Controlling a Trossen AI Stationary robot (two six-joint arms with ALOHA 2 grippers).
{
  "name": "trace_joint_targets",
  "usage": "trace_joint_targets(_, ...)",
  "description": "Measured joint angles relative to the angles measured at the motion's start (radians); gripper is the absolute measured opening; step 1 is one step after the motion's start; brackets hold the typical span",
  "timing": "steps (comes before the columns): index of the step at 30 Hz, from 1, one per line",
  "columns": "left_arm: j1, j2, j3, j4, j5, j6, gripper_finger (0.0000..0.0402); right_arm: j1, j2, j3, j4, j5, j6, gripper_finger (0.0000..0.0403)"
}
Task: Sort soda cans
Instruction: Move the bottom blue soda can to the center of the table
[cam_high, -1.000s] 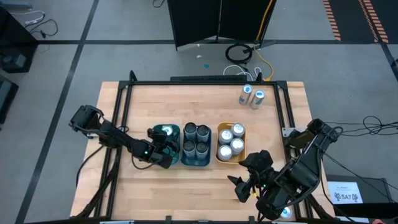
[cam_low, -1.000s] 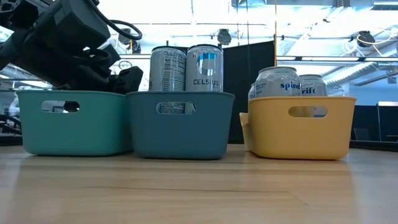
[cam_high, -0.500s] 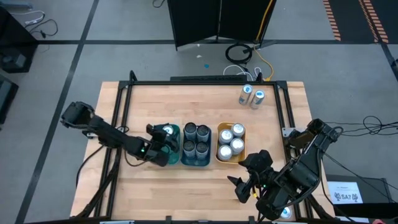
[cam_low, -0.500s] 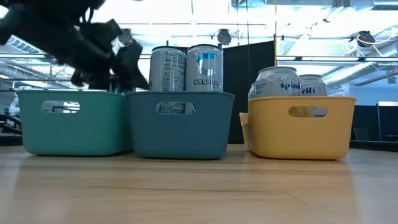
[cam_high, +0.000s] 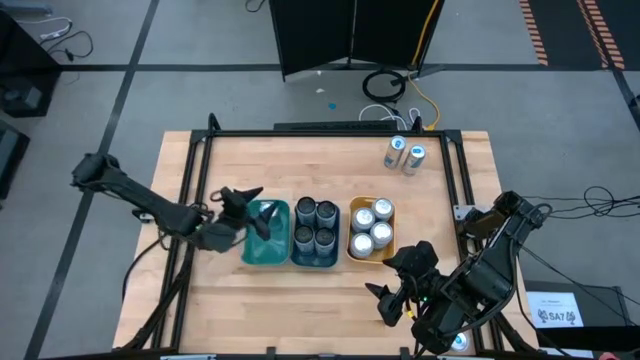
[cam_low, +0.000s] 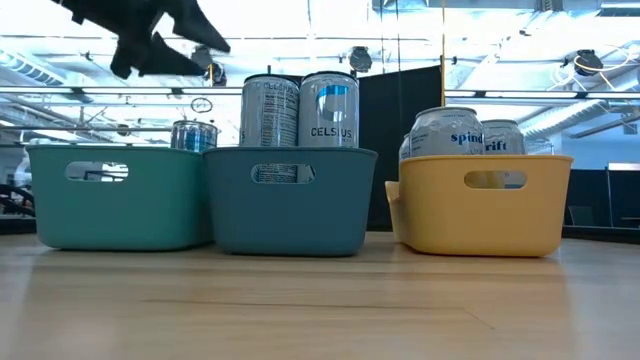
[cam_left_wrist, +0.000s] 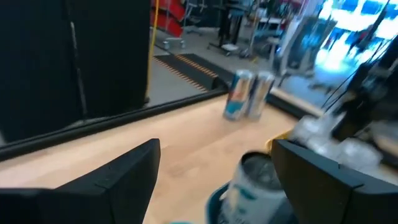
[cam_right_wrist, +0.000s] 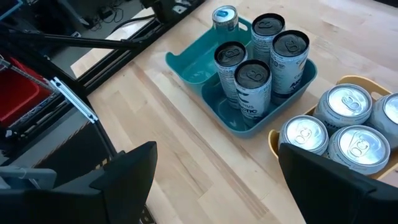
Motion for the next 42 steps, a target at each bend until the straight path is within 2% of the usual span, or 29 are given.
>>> trace_joint_targets(6, -0.012, -0.093, 0.000, 0.013, 0.114, 0.000, 0.0316, -0.001, 0.021, 0.000, -0.052, -0.016, 0.023, 0.0329)
trace_joint_targets(10, -0.011, -0.129, 0.000, 0.011, 0.197, -0.001, 0.0316, -0.002, 0.040, -0.001, -0.131, -0.117, 0.161, 0.0329)
trace_joint_targets(14, -0.010, -0.151, 0.000, 0.007, 0.261, 0.019, 0.0316, -0.009, 0.046, -0.036, -0.127, -0.219, 0.260, 0.0329)
trace_joint_targets(18, -0.005, -0.170, 0.002, 0.009, 0.276, 0.079, 0.0316, -0.016, 0.046, -0.107, -0.129, -0.378, 0.384, 0.0329)
trace_joint_targets(22, 0.022, -0.181, 0.024, 0.000, 0.279, 0.106, 0.0315, -0.016, 0.046, -0.174, -0.130, -0.597, 0.472, 0.0329)
trace_joint_targets(27, 0.064, -0.183, 0.085, -0.005, 0.378, 0.271, 0.0315, -0.001, 0.046, -0.221, -0.131, -0.829, 0.523, 0.0329)
trace_joint_targets(30, 0.084, -0.184, 0.122, -0.021, 0.404, 0.351, 0.0315, 0.021, 0.046, -0.227, -0.130, -0.935, 0.548, 0.0329)
trace_joint_targets(37, 0.130, -0.184, 0.208, -0.164, 0.406, 0.398, 0.0315, 0.116, 0.041, -0.227, -0.131, -0.971, 0.722, 0.0329)
trace_joint_targets(42, 0.150, -0.183, 0.221, -0.182, 0.406, 0.397, 0.0315, 0.181, 0.040, -0.227, -0.131, -0.924, 0.856, 0.0329)
